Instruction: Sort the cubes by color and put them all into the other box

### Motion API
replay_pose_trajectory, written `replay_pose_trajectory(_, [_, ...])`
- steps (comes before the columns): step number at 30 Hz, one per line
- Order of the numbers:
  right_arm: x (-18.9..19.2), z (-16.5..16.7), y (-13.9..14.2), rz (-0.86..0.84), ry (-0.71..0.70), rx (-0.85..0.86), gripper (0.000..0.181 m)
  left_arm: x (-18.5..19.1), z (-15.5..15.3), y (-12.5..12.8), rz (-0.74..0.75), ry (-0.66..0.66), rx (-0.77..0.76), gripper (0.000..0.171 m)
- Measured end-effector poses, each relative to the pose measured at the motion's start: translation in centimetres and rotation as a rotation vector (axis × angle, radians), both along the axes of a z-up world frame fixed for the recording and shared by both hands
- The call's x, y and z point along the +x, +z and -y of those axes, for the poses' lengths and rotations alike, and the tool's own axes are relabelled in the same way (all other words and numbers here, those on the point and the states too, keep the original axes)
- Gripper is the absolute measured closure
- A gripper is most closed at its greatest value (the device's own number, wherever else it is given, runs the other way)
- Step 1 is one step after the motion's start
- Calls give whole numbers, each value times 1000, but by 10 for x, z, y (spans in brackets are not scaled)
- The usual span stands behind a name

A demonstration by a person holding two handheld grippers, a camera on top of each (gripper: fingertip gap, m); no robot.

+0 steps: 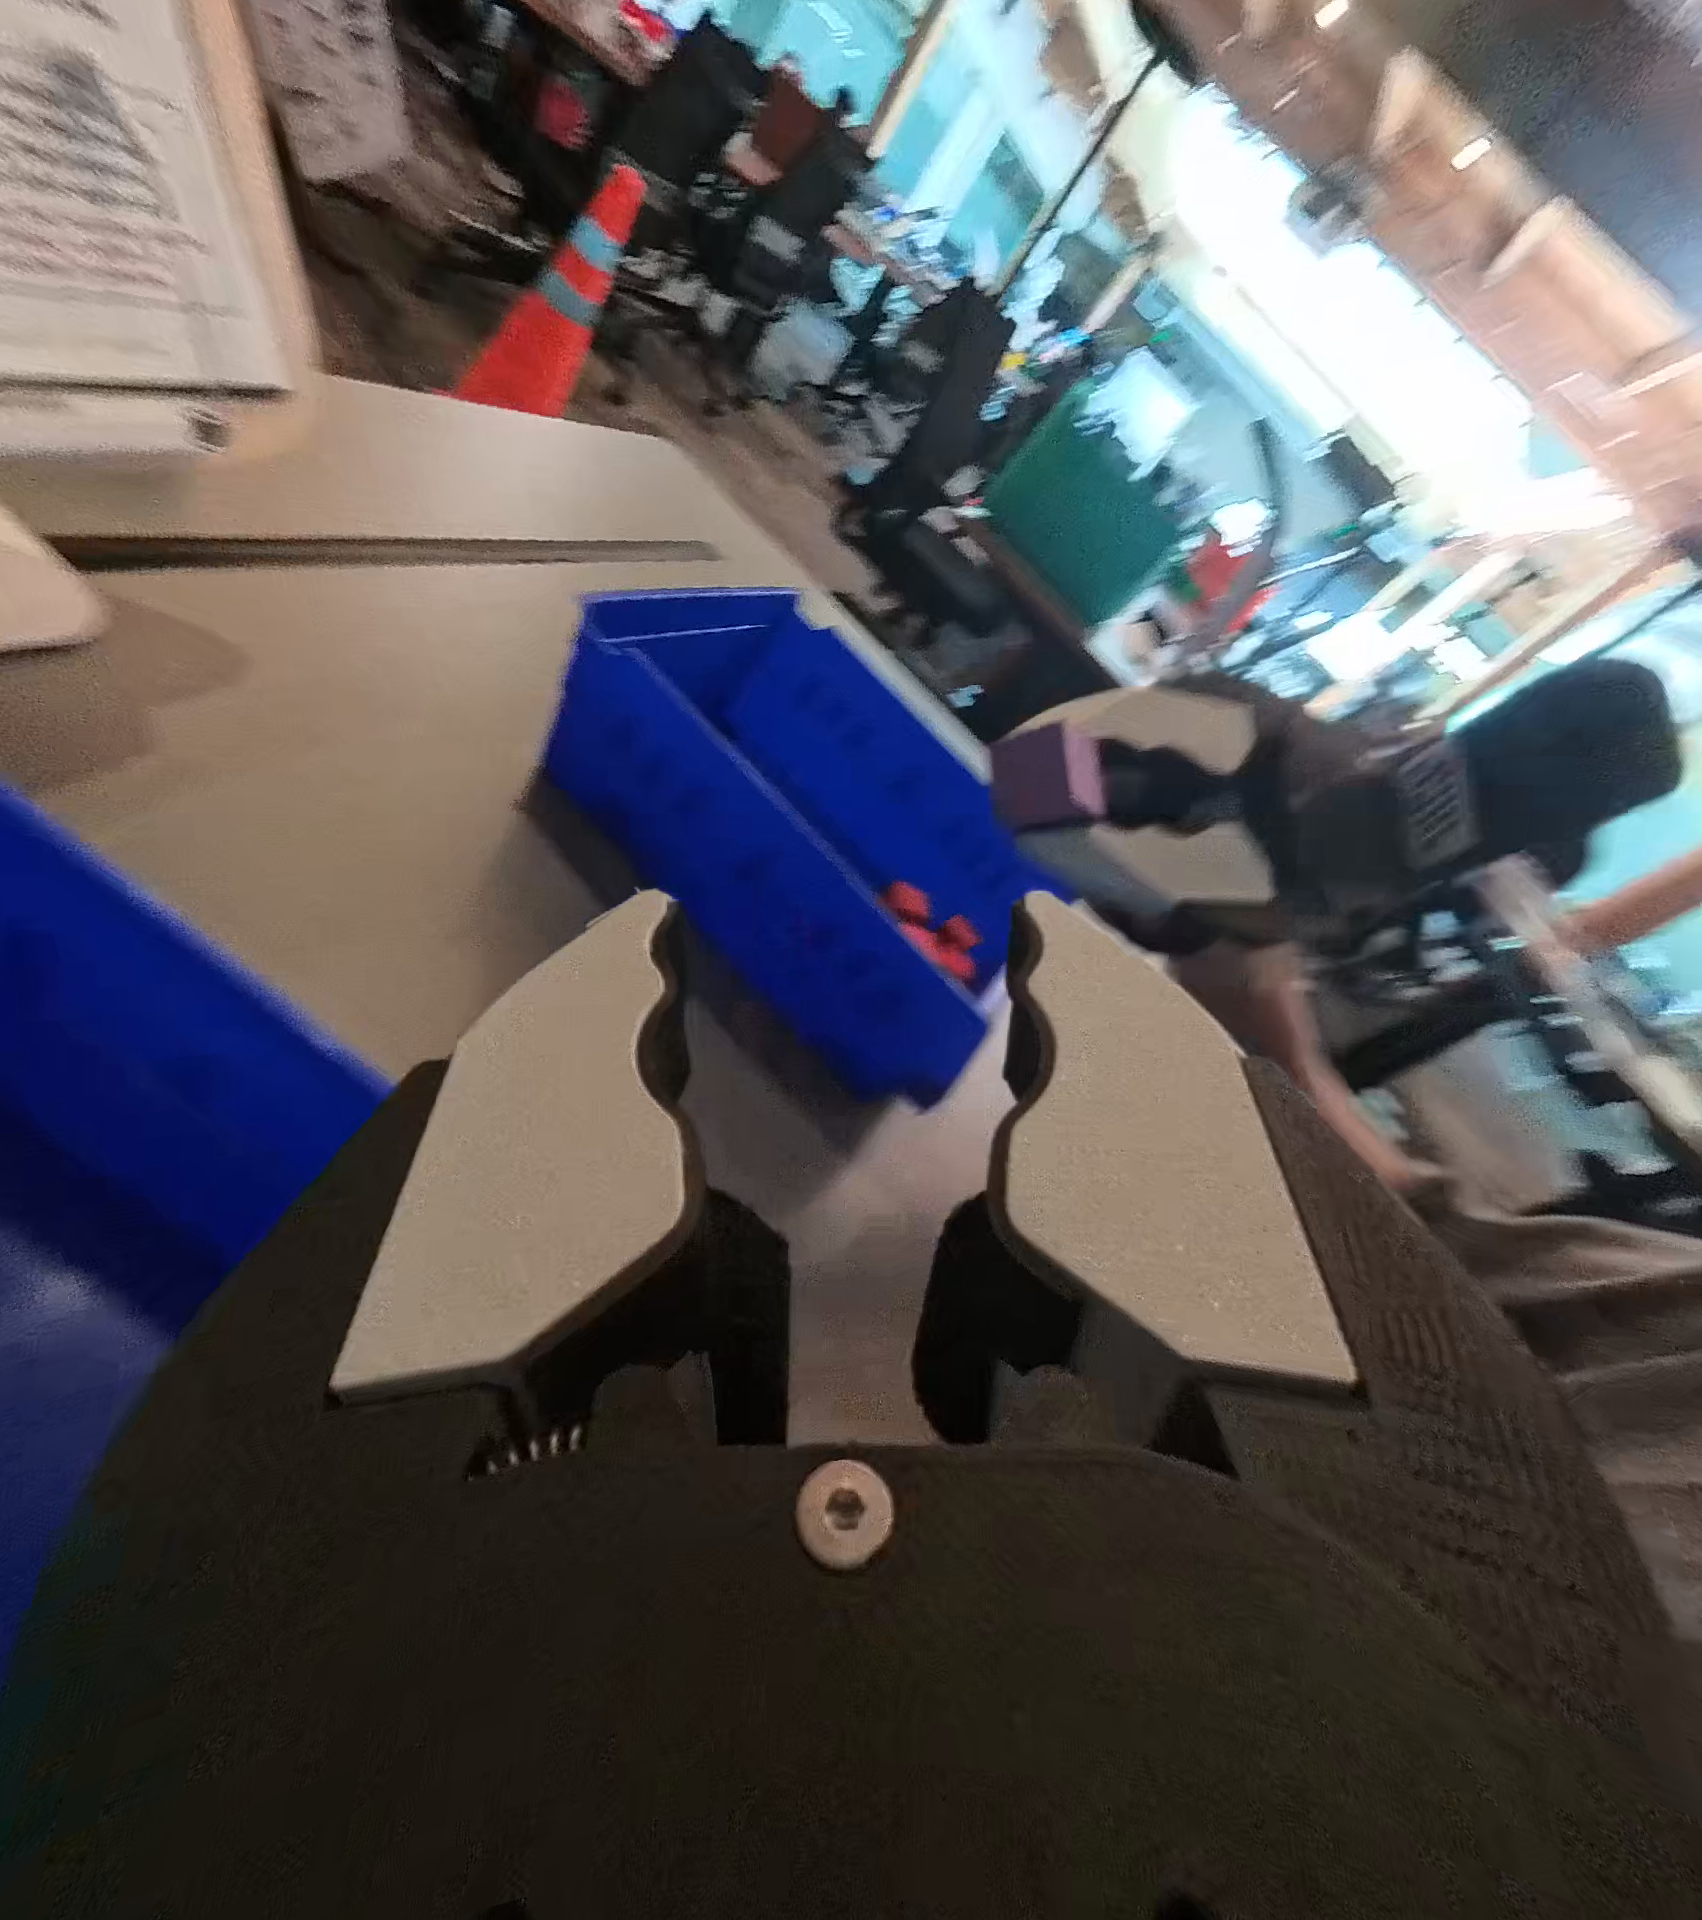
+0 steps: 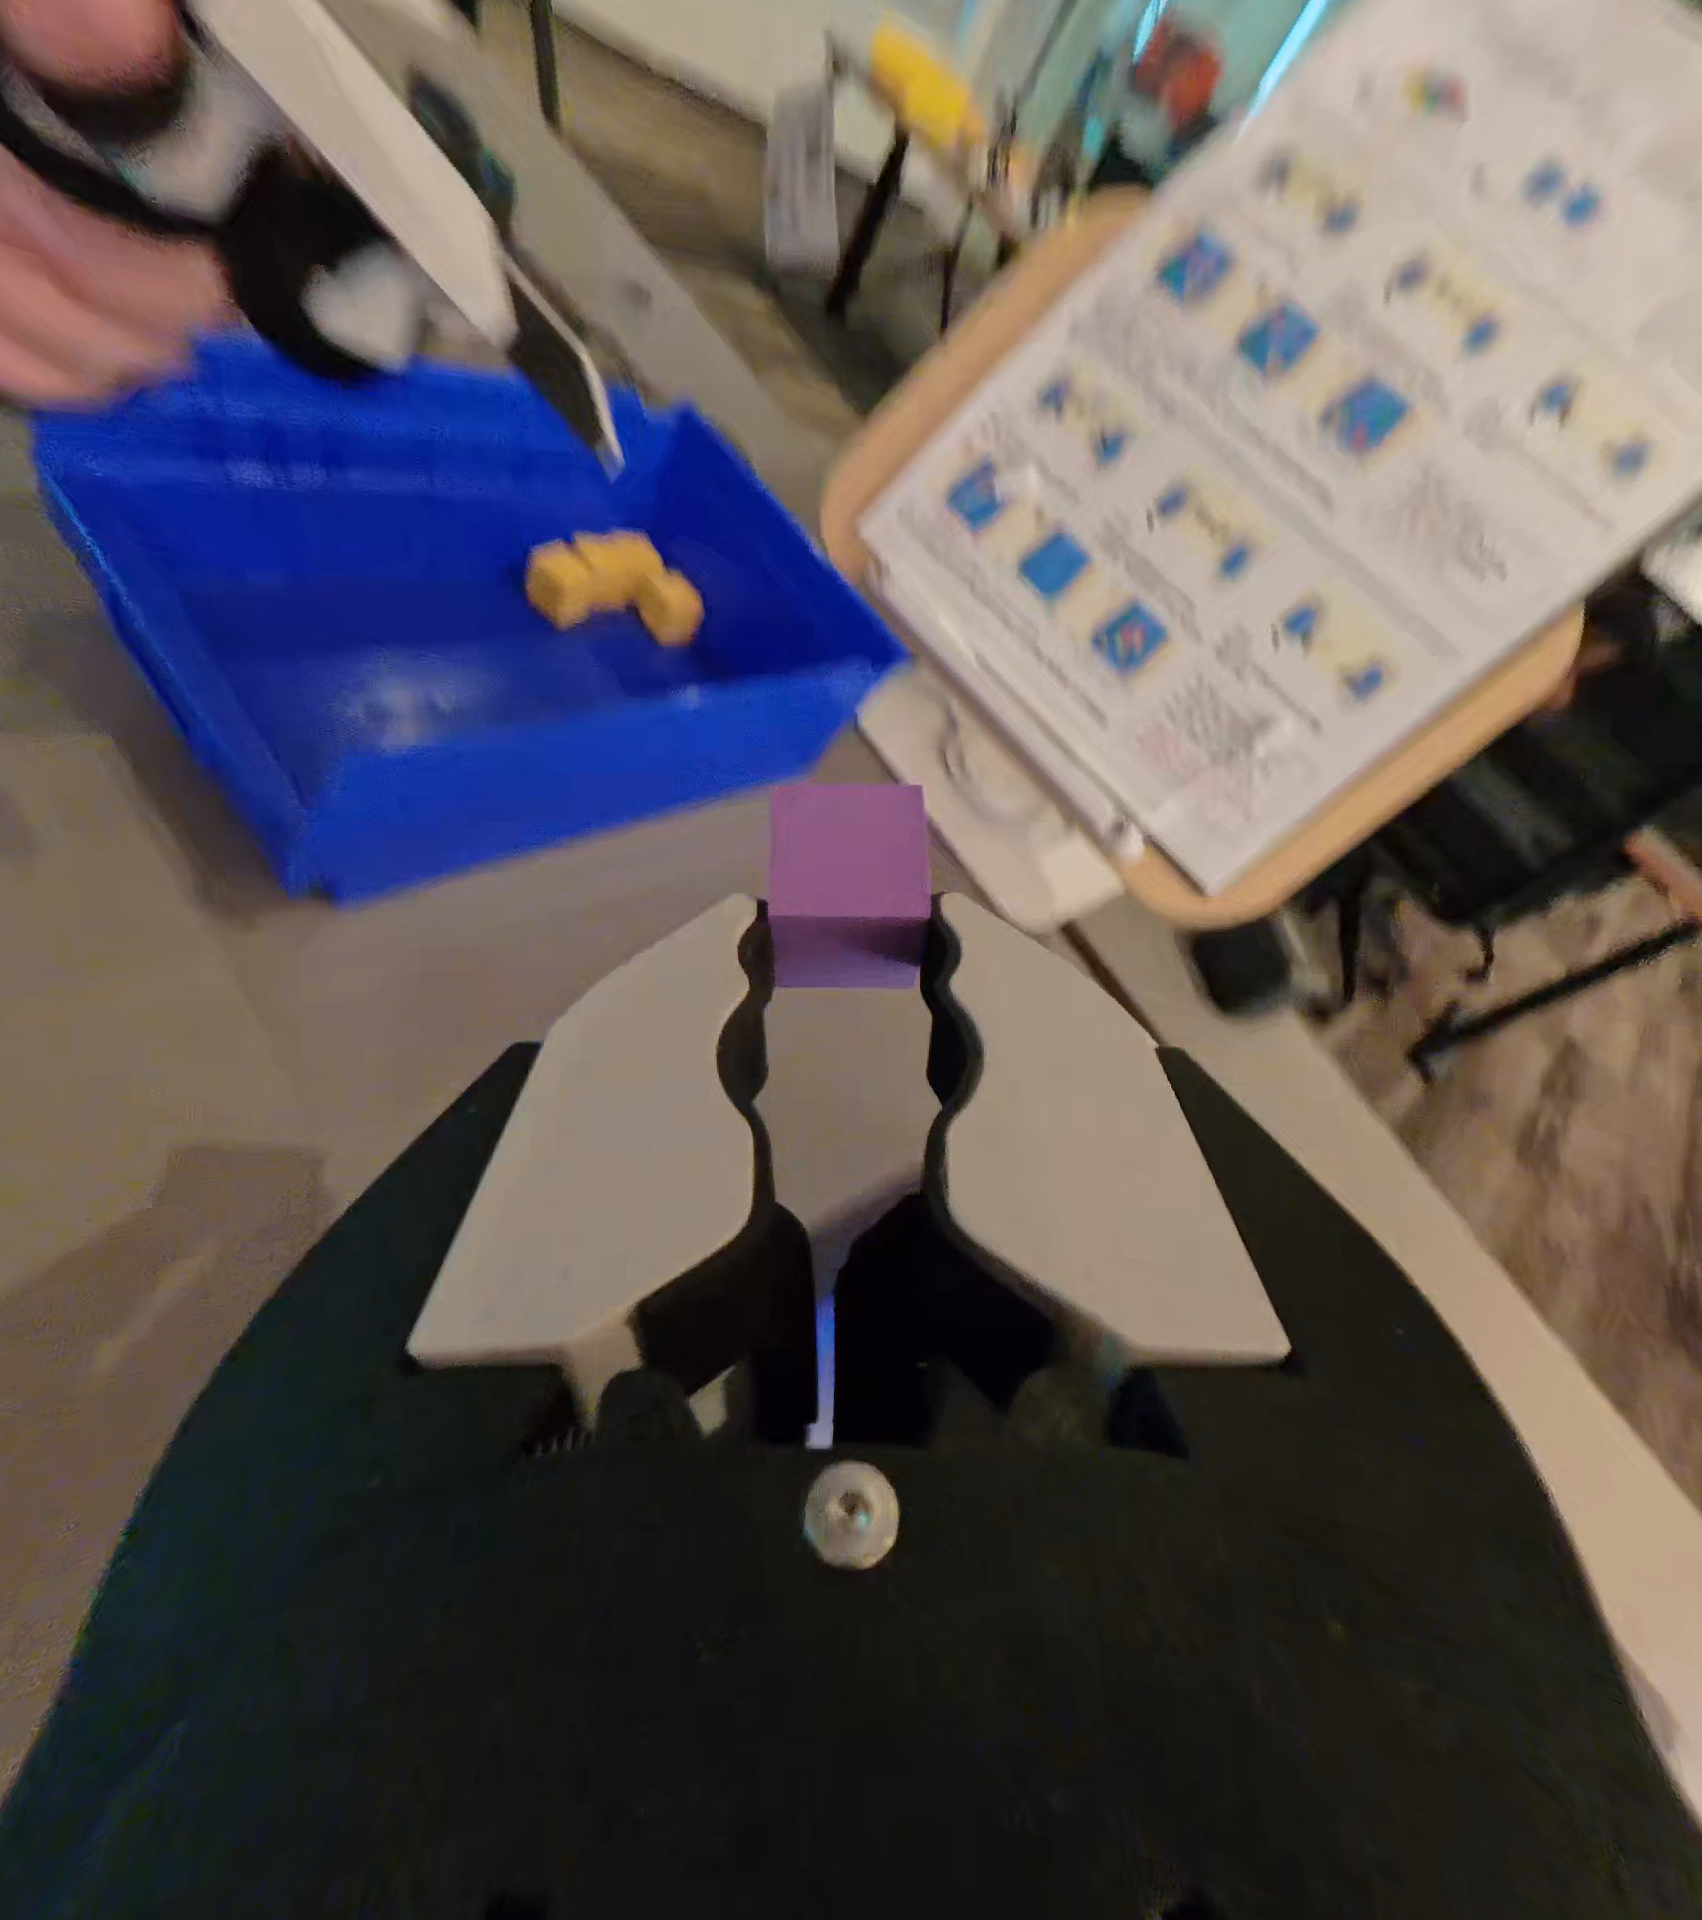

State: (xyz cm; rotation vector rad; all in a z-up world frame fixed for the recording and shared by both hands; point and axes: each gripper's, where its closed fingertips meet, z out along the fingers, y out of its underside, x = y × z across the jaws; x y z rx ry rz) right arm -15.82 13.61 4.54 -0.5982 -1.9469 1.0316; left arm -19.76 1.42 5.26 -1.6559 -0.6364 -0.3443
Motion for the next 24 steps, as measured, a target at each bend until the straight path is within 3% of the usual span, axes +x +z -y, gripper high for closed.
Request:
replay_pose_trajectory(5, [20, -86, -41, 294, -156, 151, 154, -4, 26, -4, -150, 97, -132, 112])
replay_pose_trajectory(8, [30, -109, -73, 446, -176, 226, 154, 1, 31, -2, -164, 100, -129, 112])
replay_pose_trajectory(17, [24, -117, -150, 832, -138, 259, 154, 13, 29, 0, -199, 86, -150, 115])
replay_pose_trajectory(24, [18, -112, -179, 980, -104, 265, 154, 10, 41, -3, -188, 109, -143, 117])
